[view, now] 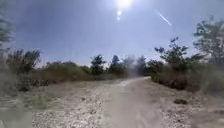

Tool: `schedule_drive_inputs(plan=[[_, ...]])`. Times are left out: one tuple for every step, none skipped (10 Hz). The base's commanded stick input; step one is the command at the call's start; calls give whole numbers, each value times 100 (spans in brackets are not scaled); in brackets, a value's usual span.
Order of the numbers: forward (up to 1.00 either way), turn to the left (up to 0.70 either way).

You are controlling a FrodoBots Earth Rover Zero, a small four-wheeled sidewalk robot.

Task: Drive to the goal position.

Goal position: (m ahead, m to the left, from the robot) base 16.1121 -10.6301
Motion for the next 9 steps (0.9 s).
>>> schedule_drive_inputs(plan=[[70,0],[70,0],[70,0],[70,0],[70,0],[70,0],[70,0],[70,0],[70,0]])
